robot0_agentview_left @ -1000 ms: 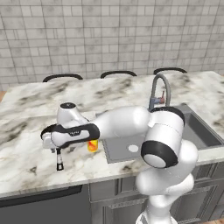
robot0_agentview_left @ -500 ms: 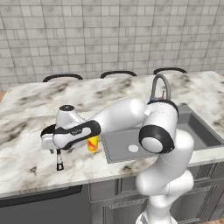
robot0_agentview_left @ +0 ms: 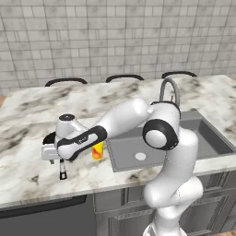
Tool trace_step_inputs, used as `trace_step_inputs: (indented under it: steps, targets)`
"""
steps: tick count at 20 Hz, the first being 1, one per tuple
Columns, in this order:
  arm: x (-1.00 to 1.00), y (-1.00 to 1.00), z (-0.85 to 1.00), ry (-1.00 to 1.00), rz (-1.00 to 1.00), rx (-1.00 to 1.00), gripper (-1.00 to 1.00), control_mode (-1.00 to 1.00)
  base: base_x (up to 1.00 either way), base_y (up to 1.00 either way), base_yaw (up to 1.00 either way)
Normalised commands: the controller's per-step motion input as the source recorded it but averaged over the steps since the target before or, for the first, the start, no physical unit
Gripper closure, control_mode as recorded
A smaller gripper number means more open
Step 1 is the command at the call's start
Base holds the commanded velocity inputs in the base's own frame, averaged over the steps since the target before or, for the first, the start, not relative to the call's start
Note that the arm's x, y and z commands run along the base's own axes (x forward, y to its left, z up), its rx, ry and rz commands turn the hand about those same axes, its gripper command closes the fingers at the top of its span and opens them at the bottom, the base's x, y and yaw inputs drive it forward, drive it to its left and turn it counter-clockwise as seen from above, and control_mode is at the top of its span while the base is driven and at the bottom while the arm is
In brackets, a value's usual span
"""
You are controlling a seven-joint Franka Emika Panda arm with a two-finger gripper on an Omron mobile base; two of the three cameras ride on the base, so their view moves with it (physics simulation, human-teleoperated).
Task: Place the pan in the left basin and the cup in the right basin of the sink.
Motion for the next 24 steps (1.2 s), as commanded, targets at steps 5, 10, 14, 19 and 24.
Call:
trace_step_inputs:
  steps: [5, 10, 14, 19, 24]
  targets:
    - [0.07, 0.06, -0.12, 0.0, 0.0, -0.01, -1.0, -1.0, 0.0, 0.0, 0.0]
    - [0.01, 0.0, -0.04, 0.0, 0.0, -0.01, -1.0, -1.0, 0.0, 0.0, 0.0]
    - [0.0, 0.0, -0.01, 0.0, 0.0, -0.01, -1.0, -1.0, 0.0, 0.0, 0.0]
    - [0.0, -0.03, -0.01, 0.0, 0.0, 0.0, -1.0, -1.0, 0.0, 0.0, 0.0]
    - [0.0, -0.17, -0.01, 0.0, 0.0, 0.0, -1.0, -1.0, 0.0, 0.0, 0.0]
